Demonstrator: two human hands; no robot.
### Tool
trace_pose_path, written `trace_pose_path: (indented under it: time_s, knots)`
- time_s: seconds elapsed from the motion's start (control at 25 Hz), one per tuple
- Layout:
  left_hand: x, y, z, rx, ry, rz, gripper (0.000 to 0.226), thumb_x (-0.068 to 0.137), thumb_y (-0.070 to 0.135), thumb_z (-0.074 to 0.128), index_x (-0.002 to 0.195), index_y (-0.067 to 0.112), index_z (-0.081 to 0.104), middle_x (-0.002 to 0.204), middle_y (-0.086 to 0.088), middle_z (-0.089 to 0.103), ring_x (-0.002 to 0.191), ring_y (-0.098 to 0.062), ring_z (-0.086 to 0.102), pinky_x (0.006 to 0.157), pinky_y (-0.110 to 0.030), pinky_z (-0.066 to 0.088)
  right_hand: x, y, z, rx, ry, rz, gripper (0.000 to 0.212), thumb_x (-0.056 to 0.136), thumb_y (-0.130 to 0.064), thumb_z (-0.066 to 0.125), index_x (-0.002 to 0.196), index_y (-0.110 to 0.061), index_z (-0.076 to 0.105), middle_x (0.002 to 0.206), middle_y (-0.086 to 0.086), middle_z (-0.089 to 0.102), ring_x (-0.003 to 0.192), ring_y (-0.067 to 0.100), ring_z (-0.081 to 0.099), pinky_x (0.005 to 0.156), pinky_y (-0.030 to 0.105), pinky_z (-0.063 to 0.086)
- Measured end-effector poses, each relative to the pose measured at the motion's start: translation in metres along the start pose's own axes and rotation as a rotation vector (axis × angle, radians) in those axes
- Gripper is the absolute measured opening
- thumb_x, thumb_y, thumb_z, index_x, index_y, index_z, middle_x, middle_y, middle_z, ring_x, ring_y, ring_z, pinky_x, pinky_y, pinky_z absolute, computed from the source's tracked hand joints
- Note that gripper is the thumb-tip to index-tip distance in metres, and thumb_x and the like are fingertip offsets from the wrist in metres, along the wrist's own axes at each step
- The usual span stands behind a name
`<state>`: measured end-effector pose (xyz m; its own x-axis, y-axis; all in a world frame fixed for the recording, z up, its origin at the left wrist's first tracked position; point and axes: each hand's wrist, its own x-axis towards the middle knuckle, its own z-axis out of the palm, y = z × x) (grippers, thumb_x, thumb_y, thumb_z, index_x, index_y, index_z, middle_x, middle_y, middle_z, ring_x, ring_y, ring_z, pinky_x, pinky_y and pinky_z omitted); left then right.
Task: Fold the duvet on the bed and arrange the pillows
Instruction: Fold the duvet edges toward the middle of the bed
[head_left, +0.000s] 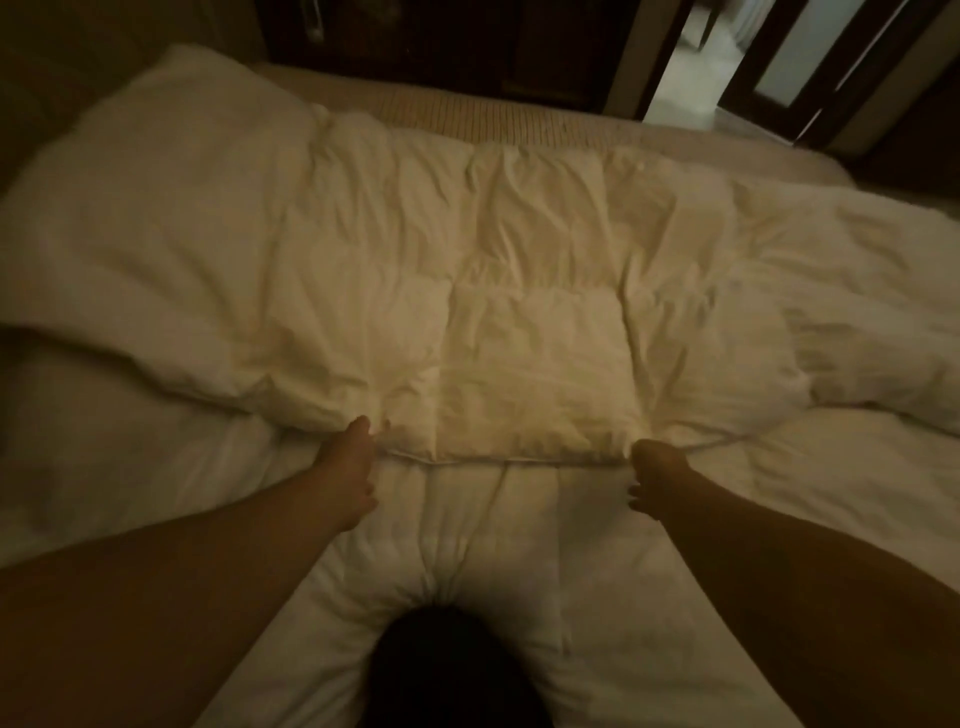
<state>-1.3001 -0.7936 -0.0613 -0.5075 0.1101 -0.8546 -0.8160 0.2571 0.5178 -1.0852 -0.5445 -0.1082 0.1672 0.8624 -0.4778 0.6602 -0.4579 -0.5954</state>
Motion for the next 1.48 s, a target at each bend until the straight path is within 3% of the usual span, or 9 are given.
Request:
trace_pose_path:
  time_s: [0.12,0.2,0.32,0.56,0.8,0.92,1.12,1.28,1.48]
  knots:
    - [-0.031,-0.01,-0.04,0.262,-0.013,0.236,0.053,0.094,0.052,0.047,0.136,0.019,0.045,0.131,-0.005,0.049,0.117,-0.03,0.048,0.097,-0.042,0.038,-0.063,0.007,-0.016,-0.256,-0.081,-0.319,0.04,0.097,-0.018,0.05,0.126,0.009,0.053,0.13,0.025,0.055,0.122,0.04,0.051,0.091,0.035,0.042]
    - [-0.056,-0.022,-0.073,0.301,0.025,0.361,0.055,0.096,0.048,0.044,0.138,0.013,0.045,0.129,-0.005,0.048,0.118,-0.031,0.048,0.098,-0.043,0.039,-0.115,0.021,-0.036,-0.383,-0.125,-0.511,0.046,0.095,-0.024,0.053,0.134,0.0,0.05,0.138,0.021,0.052,0.127,0.036,0.048,0.1,0.033,0.039]
    - [-0.089,-0.038,-0.089,0.333,-0.035,0.386,0.059,0.094,0.052,0.044,0.139,0.014,0.044,0.133,-0.009,0.049,0.117,-0.032,0.049,0.1,-0.045,0.04,-0.17,0.045,-0.085,-0.484,-0.09,-0.692,0.05,0.095,-0.03,0.053,0.14,-0.007,0.046,0.142,0.015,0.05,0.13,0.031,0.046,0.105,0.032,0.036]
    - [-0.189,-0.079,-0.04,0.437,-0.275,0.299,0.066,0.088,0.058,0.05,0.141,0.019,0.045,0.141,-0.005,0.048,0.118,-0.033,0.051,0.084,-0.043,0.045,-0.21,0.096,-0.242,-0.638,0.014,-0.534,0.059,0.095,-0.035,0.049,0.149,-0.017,0.034,0.149,0.006,0.043,0.135,0.024,0.042,0.108,0.035,0.036]
    - [-0.253,-0.107,0.033,0.5,-0.417,0.323,0.062,0.091,0.055,0.049,0.138,0.016,0.048,0.132,-0.003,0.052,0.112,-0.029,0.052,0.084,-0.042,0.046,-0.203,0.122,-0.365,-0.687,0.132,-0.482,0.061,0.095,-0.036,0.049,0.151,-0.02,0.031,0.148,0.006,0.042,0.132,0.024,0.044,0.106,0.036,0.038]
    - [-0.274,-0.123,0.073,0.51,-0.438,0.345,0.047,0.094,0.052,0.048,0.124,0.018,0.053,0.114,-0.004,0.053,0.101,-0.028,0.052,0.085,-0.041,0.046,-0.177,0.133,-0.4,-0.673,0.153,-0.443,0.061,0.095,-0.037,0.049,0.15,-0.018,0.031,0.149,0.008,0.041,0.134,0.025,0.042,0.11,0.036,0.037]
    - [-0.298,-0.155,0.159,0.533,-0.397,0.362,0.034,0.093,0.052,0.048,0.11,0.023,0.053,0.11,-0.002,0.056,0.099,-0.026,0.054,0.086,-0.042,0.047,-0.097,0.148,-0.439,-0.593,0.092,-0.433,0.063,0.095,-0.037,0.05,0.151,-0.018,0.03,0.151,0.007,0.038,0.137,0.025,0.038,0.111,0.037,0.033]
    - [-0.298,-0.194,0.273,0.512,-0.35,0.326,0.038,0.095,0.049,0.048,0.115,0.018,0.055,0.113,-0.002,0.057,0.101,-0.025,0.054,0.089,-0.042,0.046,0.022,0.153,-0.455,-0.534,-0.005,-0.452,0.065,0.094,-0.04,0.05,0.151,-0.018,0.029,0.154,0.005,0.036,0.139,0.025,0.036,0.114,0.037,0.031]
    - [-0.26,-0.235,0.431,0.478,-0.32,0.258,0.052,0.098,0.048,0.044,0.139,0.016,0.047,0.135,-0.005,0.053,0.122,-0.028,0.051,0.094,-0.045,0.045,0.2,0.145,-0.462,-0.481,-0.095,-0.473,0.06,0.095,-0.033,0.052,0.149,-0.015,0.033,0.15,0.007,0.041,0.135,0.027,0.04,0.109,0.035,0.033]
